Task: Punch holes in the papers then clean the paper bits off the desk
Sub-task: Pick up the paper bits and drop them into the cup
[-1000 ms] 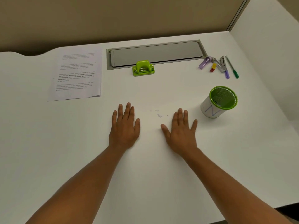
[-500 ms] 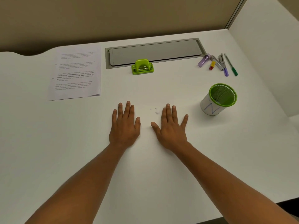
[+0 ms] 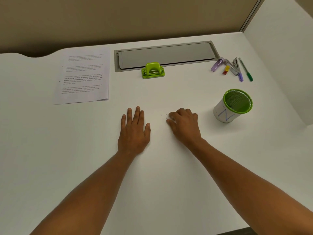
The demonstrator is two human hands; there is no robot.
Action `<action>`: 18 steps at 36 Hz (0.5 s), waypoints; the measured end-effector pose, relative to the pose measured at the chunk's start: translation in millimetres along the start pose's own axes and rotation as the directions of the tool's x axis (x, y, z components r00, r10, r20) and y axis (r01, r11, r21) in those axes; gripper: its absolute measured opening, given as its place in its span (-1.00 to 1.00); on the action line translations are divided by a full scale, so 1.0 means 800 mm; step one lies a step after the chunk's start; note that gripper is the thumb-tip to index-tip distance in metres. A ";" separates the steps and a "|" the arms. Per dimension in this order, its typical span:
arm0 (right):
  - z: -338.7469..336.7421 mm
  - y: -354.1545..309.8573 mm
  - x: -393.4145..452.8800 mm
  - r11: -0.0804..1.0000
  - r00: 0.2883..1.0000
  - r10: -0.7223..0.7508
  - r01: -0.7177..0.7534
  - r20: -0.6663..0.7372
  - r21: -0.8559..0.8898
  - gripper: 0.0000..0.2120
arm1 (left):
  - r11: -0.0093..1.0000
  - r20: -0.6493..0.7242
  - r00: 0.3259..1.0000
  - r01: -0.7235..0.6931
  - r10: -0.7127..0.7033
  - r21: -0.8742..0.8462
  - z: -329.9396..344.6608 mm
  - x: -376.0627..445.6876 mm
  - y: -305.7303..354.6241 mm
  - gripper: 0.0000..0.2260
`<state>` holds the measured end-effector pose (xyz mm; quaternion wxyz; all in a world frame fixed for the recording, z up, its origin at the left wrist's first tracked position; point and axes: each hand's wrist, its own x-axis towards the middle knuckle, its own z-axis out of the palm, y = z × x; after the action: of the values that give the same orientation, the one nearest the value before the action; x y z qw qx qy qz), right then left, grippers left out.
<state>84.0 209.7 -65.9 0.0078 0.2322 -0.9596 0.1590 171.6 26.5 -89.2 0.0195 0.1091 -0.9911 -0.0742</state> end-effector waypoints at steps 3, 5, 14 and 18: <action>0.006 -0.005 0.003 0.999 0.999 -0.018 0.019 -0.036 0.027 -0.84 | 1.000 0.003 1.000 0.000 0.000 0.000 0.001 0.001 -0.001 -0.45; 0.008 -0.008 0.007 0.999 0.999 -0.018 0.019 -0.037 0.037 -0.86 | 1.000 0.007 1.000 0.001 -0.001 0.004 0.001 0.001 -0.001 -0.45; -0.003 -0.014 0.022 0.993 0.999 0.000 0.006 0.051 -0.115 -0.86 | 1.000 0.022 1.000 -0.003 0.002 0.017 0.000 0.000 0.000 -0.43; -0.016 -0.007 0.027 0.954 0.966 0.201 -0.231 0.164 0.190 -0.80 | 1.000 0.019 1.000 0.001 -0.002 0.019 0.000 0.000 0.000 -0.44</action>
<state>66.2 199.2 -50.0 -0.1028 0.1359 -0.9554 0.2412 171.8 26.5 -89.6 0.0087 0.1093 -0.9918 -0.0657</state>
